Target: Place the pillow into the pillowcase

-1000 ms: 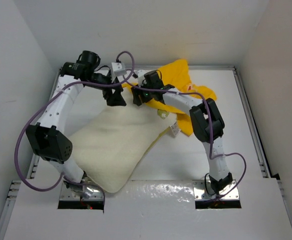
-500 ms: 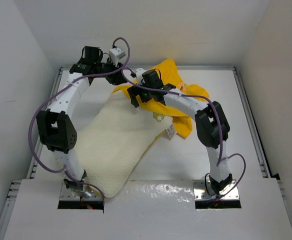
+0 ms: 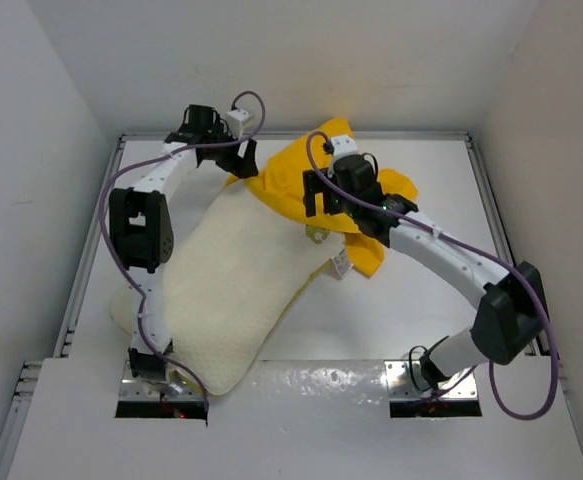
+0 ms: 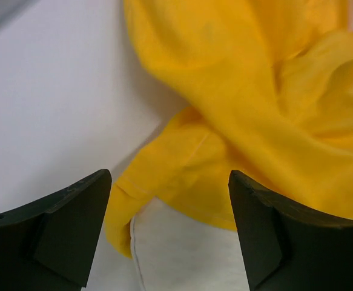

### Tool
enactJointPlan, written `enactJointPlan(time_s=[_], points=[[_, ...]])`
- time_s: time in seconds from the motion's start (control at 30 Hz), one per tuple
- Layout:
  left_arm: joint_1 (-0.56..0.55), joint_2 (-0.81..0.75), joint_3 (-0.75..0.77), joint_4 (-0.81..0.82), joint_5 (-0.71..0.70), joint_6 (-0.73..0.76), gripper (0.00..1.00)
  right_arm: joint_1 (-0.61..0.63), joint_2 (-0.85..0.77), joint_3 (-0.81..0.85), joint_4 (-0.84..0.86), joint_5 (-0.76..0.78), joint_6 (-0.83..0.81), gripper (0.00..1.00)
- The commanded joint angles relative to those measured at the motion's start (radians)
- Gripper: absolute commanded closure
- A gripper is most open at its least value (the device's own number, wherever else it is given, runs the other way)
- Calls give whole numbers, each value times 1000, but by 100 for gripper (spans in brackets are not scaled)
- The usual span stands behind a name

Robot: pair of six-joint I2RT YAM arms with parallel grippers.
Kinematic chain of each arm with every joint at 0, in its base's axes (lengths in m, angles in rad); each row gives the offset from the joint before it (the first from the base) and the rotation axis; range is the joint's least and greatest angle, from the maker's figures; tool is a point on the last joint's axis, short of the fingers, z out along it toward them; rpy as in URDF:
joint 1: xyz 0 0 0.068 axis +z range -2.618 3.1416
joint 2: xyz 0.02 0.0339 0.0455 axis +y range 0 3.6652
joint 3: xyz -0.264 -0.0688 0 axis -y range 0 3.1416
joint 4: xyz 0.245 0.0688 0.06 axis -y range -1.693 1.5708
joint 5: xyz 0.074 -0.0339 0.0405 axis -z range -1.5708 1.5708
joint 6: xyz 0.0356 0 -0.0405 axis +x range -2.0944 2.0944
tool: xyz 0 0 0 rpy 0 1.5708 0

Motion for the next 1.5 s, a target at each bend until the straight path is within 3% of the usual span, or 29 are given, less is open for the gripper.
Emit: enactJointPlan(time_s=[0.0, 0.1, 0.17, 0.33, 0.37, 0.6, 0.7, 0.73, 0.8, 0.83, 0.93, 1.13, 1.27, 1.37, 1.43, 1.47], points=[[1, 44, 8, -12, -88, -29, 23, 4, -79, -136, -25, 42, 166, 9], [1, 60, 1, 30, -85, -46, 19, 28, -157, -266, -39, 40, 335, 21], [1, 67, -4, 19, -71, -37, 18, 56, -213, -348, 27, 26, 376, 23], [1, 74, -74, 51, -109, -44, 23, 88, -221, -504, 150, -67, 479, 11], [2, 75, -96, 56, -111, -46, 32, 90, -213, -509, 165, -58, 482, 10], [2, 67, -121, 36, -31, -48, 67, 55, -61, -451, 223, -76, 493, 7], [2, 54, -130, 16, -13, -34, 88, 22, 9, -431, 268, -110, 495, 21], [2, 44, -131, 10, -20, -34, 100, -5, 26, -411, 268, -115, 493, 36], [10, 31, -147, -8, -24, -31, 100, -39, 69, -392, 271, -144, 507, 53], [13, 14, -153, -17, -17, -23, 100, -76, 80, -386, 291, -158, 513, 73], [37, -28, -168, -80, -34, 12, 100, -123, 124, -313, 316, -156, 498, 100], [91, -117, -203, -328, -112, 132, 100, -145, 310, 15, 199, -173, 294, 100], [90, -192, -286, -413, -125, 193, 100, -146, 404, 132, 148, -218, 265, 100], [90, -242, -340, -461, -140, 215, 88, -145, 436, 154, 159, -254, 251, 87], [90, -265, -343, -508, -152, 234, 71, -145, 445, 177, 153, -267, 228, 74], [90, -276, -320, -522, -158, 238, 55, -146, 450, 184, 135, -280, 220, 59]])
